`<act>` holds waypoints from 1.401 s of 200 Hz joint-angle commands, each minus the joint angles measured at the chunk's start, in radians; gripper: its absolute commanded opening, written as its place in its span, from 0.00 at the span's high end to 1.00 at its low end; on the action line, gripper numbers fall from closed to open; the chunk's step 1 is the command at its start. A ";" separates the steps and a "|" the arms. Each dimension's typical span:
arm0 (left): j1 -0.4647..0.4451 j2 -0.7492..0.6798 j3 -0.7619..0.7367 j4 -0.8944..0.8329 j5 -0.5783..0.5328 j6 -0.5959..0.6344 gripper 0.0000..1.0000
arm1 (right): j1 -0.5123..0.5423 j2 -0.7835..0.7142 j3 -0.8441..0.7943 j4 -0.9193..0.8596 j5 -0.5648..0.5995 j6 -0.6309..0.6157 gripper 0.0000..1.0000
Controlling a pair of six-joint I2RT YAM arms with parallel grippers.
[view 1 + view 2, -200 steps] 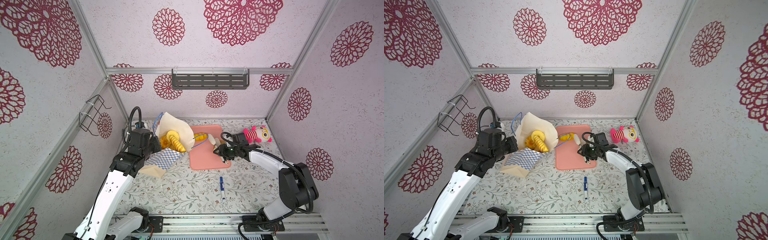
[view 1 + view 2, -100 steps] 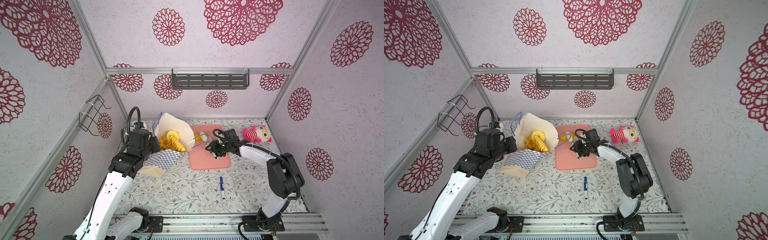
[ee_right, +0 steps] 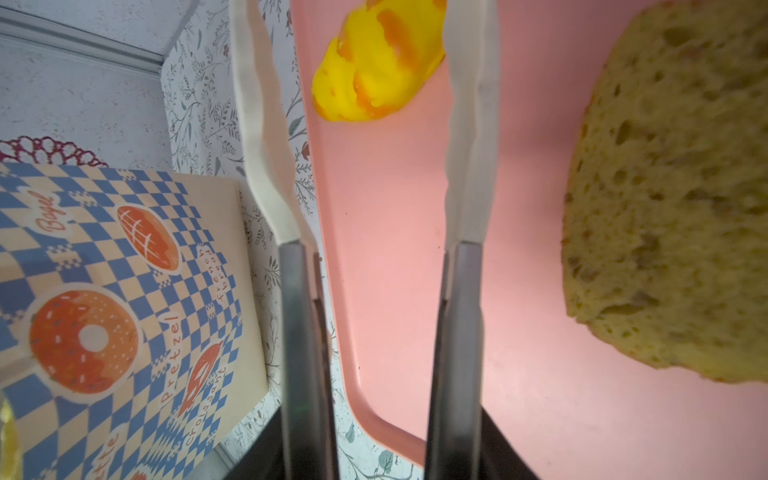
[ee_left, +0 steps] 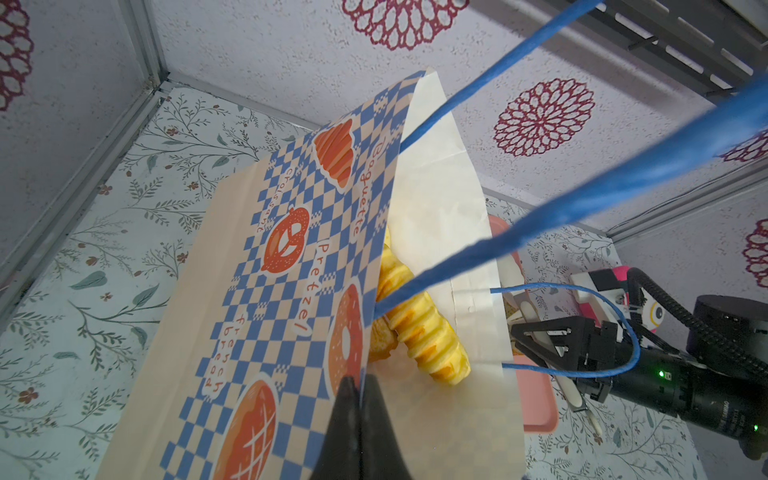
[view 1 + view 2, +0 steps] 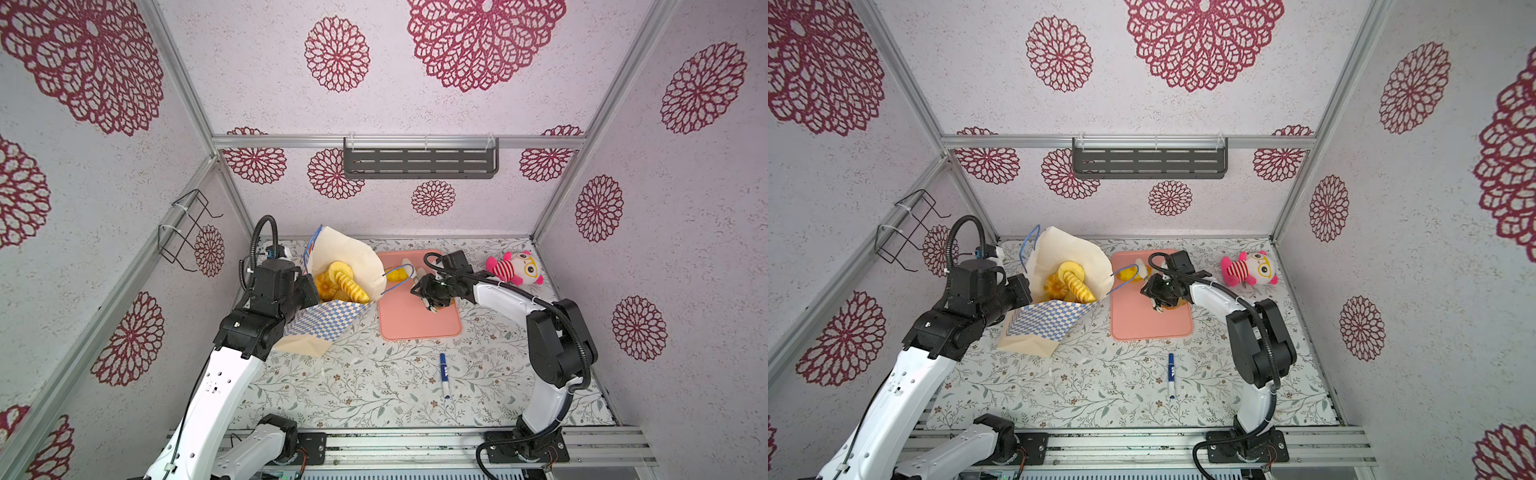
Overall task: Place the fake bread into the paper bag
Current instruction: 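Move the open tongs over the yellow oval bun with the right gripper, then close the tongs on the yellow oval bun with the right gripper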
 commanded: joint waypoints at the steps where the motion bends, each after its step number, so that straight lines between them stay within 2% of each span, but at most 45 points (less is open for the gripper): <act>1: 0.014 -0.013 -0.014 0.035 0.009 0.013 1.00 | -0.014 0.023 0.095 -0.108 0.083 -0.132 0.50; 64: 0.035 -0.008 -0.041 0.048 0.030 0.007 1.00 | -0.042 0.245 0.441 -0.350 0.055 -0.338 0.50; 92: 0.041 -0.008 -0.045 0.047 0.035 0.007 1.00 | -0.047 0.320 0.559 -0.399 0.028 -0.371 0.50; 127: 0.046 -0.006 -0.043 0.046 0.042 0.007 1.00 | -0.046 0.372 0.623 -0.409 -0.019 -0.365 0.50; 201: 0.047 -0.009 -0.053 0.049 0.051 -0.002 1.00 | -0.039 0.355 0.592 -0.425 -0.066 -0.364 0.50; 280: 0.046 -0.014 -0.050 0.048 0.055 -0.001 1.00 | -0.008 0.188 0.353 -0.375 -0.045 -0.368 0.50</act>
